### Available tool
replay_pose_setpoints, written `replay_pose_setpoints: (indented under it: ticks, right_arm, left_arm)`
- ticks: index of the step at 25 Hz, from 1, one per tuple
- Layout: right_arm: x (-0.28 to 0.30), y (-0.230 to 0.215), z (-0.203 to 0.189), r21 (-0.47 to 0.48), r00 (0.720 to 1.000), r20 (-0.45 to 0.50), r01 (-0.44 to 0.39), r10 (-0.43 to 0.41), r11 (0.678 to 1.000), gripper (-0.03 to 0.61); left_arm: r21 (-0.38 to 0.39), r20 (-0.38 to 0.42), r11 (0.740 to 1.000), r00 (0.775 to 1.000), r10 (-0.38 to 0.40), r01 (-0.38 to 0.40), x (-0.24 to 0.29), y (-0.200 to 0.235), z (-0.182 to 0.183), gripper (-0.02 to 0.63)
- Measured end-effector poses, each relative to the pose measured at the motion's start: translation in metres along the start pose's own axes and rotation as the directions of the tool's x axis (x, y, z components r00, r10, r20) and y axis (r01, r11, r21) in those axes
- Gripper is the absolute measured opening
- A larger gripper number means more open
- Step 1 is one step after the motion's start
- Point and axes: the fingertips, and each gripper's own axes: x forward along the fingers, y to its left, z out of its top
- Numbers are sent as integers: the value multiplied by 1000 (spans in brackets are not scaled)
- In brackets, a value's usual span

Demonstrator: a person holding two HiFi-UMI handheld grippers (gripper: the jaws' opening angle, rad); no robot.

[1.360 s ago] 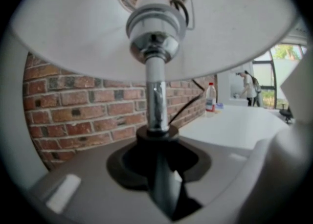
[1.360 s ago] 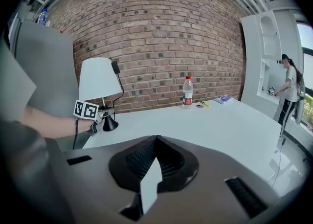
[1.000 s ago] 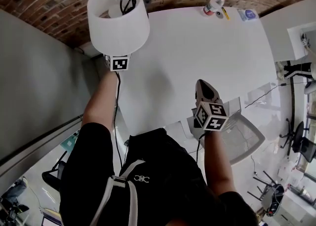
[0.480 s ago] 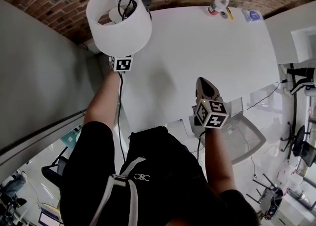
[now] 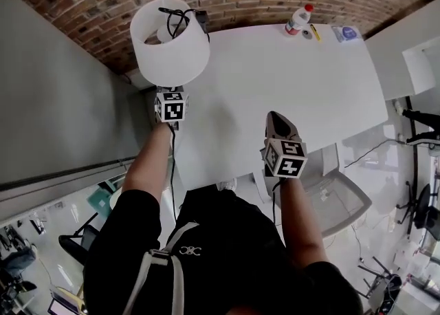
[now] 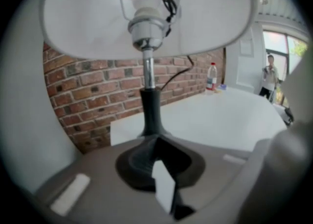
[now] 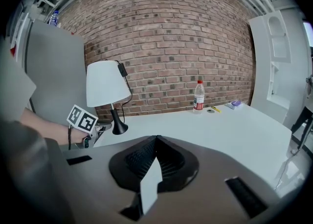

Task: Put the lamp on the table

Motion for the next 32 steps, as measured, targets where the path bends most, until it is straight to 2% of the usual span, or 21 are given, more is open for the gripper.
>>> replay_pose_setpoints:
  ticks: [6, 10, 15, 21, 25, 32]
  right_arm:
    - [-1, 8, 7, 22, 1000, 12, -27, 26, 999, -5]
    - [-9, 14, 14, 58, 996, 38, -83, 81, 995, -5]
    - [-28, 11, 24, 69, 993, 74, -98, 93, 993, -5]
    - [-51, -1, 31, 74, 993, 113, -50, 42, 996, -5]
    - [-69, -14, 38, 88, 988, 152, -19, 6, 996, -5]
    - [-85, -27, 44, 125, 980, 196, 0, -25, 992, -5]
  left_arm:
    - [-75, -10, 997, 1000, -9, 8, -46, -34, 1, 0]
    - [-24, -8, 997, 998, -69, 69, -75, -84, 16, 0]
    - [36, -13, 982, 983, -183, 183, -120, -161, 45, 0]
    - [70, 46, 966, 967, -252, 248, -159, -217, 93, 0]
    - [47, 114, 963, 956, -269, 265, -181, -238, 119, 0]
    - [90, 98, 946, 943, -319, 310, -192, -267, 125, 0]
